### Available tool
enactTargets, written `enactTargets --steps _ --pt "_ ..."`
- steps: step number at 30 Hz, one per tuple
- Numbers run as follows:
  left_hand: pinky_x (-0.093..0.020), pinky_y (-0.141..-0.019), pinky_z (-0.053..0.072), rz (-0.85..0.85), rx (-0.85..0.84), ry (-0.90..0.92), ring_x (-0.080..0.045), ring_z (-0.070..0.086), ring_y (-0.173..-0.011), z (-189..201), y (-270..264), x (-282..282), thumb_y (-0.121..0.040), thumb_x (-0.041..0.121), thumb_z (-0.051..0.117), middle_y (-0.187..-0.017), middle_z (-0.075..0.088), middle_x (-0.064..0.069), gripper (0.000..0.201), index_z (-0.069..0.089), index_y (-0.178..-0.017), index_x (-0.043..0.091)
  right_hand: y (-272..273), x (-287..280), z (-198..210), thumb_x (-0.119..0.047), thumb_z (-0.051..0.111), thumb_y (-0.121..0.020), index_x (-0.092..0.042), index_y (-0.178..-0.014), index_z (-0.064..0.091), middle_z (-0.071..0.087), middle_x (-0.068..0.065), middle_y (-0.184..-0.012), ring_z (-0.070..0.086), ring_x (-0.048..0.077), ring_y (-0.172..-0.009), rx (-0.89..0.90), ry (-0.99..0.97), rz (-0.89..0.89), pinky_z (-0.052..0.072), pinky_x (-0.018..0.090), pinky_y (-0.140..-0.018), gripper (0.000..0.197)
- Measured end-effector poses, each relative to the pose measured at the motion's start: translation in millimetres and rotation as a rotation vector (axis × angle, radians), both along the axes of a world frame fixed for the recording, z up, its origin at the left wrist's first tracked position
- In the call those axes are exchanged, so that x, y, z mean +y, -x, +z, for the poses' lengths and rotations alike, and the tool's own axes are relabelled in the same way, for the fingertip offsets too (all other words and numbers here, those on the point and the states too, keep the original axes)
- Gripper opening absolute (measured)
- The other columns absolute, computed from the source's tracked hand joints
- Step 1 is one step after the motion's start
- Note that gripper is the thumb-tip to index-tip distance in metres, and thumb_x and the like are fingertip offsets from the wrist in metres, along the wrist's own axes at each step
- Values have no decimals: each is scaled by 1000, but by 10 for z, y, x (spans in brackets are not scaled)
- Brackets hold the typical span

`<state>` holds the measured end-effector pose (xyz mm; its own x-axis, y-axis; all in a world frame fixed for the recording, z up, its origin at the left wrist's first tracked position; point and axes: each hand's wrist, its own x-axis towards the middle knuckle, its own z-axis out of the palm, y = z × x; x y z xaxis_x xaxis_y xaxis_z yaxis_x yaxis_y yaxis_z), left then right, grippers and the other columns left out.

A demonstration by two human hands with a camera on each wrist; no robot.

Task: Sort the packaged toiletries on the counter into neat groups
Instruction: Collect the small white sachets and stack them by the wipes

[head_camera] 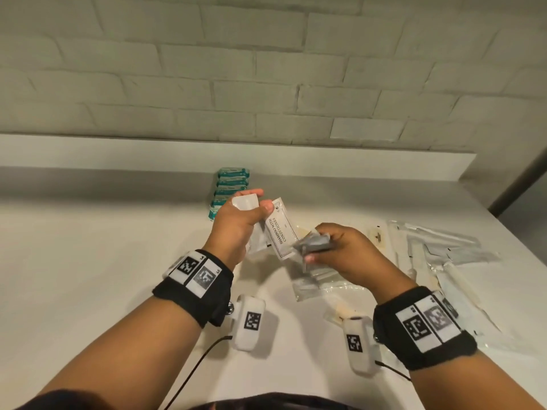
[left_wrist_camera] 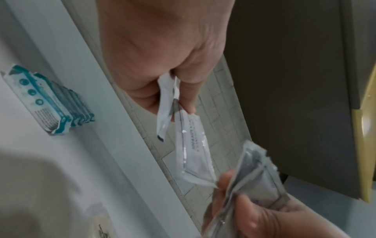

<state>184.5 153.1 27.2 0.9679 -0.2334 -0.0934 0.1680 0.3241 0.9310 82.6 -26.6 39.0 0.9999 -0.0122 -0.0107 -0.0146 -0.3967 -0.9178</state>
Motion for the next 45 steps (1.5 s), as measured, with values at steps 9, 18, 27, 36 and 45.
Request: enactTargets --steps 9,18,27,36,45 --pt "-49 -94 51 220 -74 13 -22 67 -91 84 8 -70 -82 7 69 -98 70 -6 25 63 -97 26 -30 -29 96 -2 63 -88 -3 -117 58 71 18 -99 70 14 -71 162 -427 -133 53 21 -55 30" --pt "-32 -73 60 -36 72 54 -23 71 -82 -58 266 -225 -90 -2 59 -99 71 -15 26 58 -116 -2 -214 133 -72 -10 55 -94 -1 -125 56 70 19 -108 69 34 -95 78 -826 -308 54 49 -83 33" --pt "-26 -57 50 -372 139 -180 -15 64 -60 -20 419 -239 -99 37 45 -76 65 -5 29 58 -100 12 -327 57 -46 -10 68 -84 -1 -132 44 60 27 -118 63 45 -105 -38 -837 -490 57 46 -66 54" --pt "-24 -62 44 -171 427 166 -13 57 -66 13 139 -99 -88 -2 33 -96 58 -13 26 45 -109 6 -226 -75 -211 -19 59 -92 -15 -93 67 67 3 -69 64 21 -57 154 -905 -479 40 27 -52 8" --pt "-20 -53 54 -60 277 113 -10 70 -63 -103 107 -136 -89 -10 53 -83 70 -4 26 58 -104 11 -173 -131 -197 -5 62 -87 -8 -88 65 66 2 -72 68 19 -63 172 -956 -416 54 28 -50 5"
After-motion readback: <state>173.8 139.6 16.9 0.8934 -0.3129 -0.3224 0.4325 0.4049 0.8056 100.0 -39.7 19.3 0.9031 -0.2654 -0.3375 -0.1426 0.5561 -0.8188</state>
